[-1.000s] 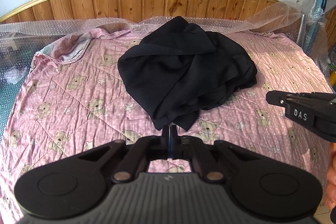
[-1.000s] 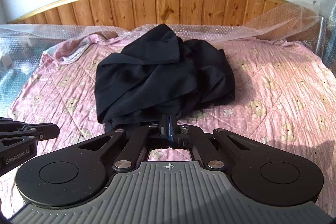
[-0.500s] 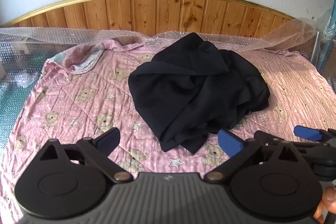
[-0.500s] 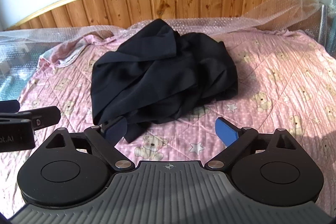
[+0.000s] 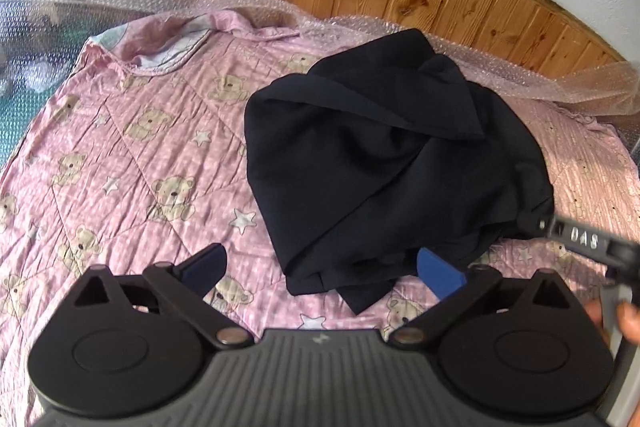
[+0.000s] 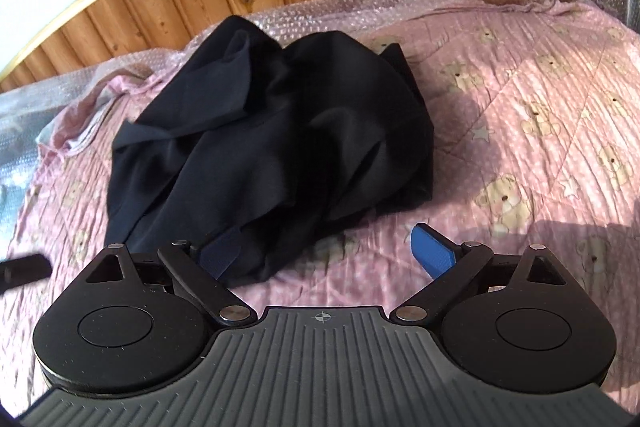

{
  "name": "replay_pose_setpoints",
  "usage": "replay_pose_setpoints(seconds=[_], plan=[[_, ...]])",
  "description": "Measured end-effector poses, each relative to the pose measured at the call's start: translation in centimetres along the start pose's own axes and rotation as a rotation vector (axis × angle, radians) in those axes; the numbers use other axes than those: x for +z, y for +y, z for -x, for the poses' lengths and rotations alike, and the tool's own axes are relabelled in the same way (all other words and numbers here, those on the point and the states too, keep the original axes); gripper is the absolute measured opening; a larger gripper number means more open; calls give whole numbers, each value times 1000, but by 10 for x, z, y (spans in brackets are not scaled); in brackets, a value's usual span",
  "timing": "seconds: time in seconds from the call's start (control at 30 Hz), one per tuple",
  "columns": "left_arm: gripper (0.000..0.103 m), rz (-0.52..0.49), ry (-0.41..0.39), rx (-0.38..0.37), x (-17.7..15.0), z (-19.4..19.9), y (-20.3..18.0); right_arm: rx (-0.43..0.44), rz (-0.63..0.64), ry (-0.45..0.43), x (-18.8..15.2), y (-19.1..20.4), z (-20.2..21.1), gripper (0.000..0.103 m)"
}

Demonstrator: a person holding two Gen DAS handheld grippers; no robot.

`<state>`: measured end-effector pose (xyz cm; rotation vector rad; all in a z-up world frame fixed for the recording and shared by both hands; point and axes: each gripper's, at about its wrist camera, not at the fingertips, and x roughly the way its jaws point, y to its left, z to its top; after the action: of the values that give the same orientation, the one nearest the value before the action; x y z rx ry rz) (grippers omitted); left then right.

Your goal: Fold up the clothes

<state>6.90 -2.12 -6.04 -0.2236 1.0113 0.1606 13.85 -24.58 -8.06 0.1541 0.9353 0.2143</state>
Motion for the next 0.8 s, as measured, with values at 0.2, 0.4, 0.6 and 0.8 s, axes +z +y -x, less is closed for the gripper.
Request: replay_pose_setpoints(seconds=[0.2, 0.4, 0.6, 0.8], plan=[[103, 30, 56, 81, -12, -12, 7, 144, 16, 49, 25, 12, -62, 31], [103, 101, 24, 128, 0, -6, 27, 324, -13, -137, 44, 3, -3, 2], [103, 121, 15, 80, 24, -20, 28, 172, -69, -358, 31, -92, 121, 1], [103, 25, 64, -42, 23, -53, -18, -268, -219, -2, -54, -211, 91, 7]])
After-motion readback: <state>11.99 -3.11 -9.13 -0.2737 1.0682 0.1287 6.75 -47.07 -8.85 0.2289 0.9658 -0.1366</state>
